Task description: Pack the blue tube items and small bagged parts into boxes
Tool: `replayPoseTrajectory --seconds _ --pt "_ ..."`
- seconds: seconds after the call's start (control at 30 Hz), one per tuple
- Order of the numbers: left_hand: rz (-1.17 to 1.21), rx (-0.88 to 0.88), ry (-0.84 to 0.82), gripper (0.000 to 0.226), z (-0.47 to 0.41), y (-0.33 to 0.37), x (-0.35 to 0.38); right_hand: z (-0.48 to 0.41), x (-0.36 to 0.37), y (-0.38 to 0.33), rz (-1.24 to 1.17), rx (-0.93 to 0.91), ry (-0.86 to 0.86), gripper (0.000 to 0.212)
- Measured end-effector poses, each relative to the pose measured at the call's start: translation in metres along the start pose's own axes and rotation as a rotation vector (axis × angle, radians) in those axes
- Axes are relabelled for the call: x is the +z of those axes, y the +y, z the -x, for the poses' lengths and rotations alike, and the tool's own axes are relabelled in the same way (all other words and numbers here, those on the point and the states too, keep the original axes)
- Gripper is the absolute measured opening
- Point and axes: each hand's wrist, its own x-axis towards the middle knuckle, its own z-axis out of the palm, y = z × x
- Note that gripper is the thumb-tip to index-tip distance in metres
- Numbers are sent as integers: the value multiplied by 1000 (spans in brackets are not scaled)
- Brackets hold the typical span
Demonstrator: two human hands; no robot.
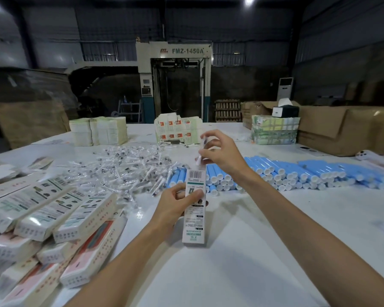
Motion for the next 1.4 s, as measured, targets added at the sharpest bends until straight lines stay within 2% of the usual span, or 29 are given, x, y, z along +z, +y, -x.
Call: replayPoseTrajectory --seconds 0.23,0.33,0.4,0.5,0.57,0.67,0.77,0.93,1.03,1.17,1.4 --pt "-18 19 -9 39 -1 -2 -1 5 5 8 331 -70 -99 22" --pt "-13 22 12 43 -1 -2 -1 7 5 12 498 -133 -110 18" --pt "-4 19 20 46 -1 -1 -1 8 3 15 553 -134 -134 20" --pt "3 18 27 40 -2 -3 -3 16 1 23 605 -108 -212 33" --pt "16 28 26 41 -2 -3 -4 26 1 30 552 -122 -156 37" --pt "31 34 21 66 -1 -2 -1 42 3 42 265 -65 30 40" --pt "51 59 -13 79 -1 -4 2 56 7 55 94 -3 10 39" --pt "31 164 -39 77 2 -1 6 69 19 67 -99 39 -42 50" --pt "-35 195 -33 75 1 0 9 70 18 69 -147 50 -14 51" --pt "-166 221 -78 75 -4 9 8 73 13 67 -182 46 -25 42" --pt "-341 216 -105 64 -21 19 4 70 3 67 -126 21 -15 29"
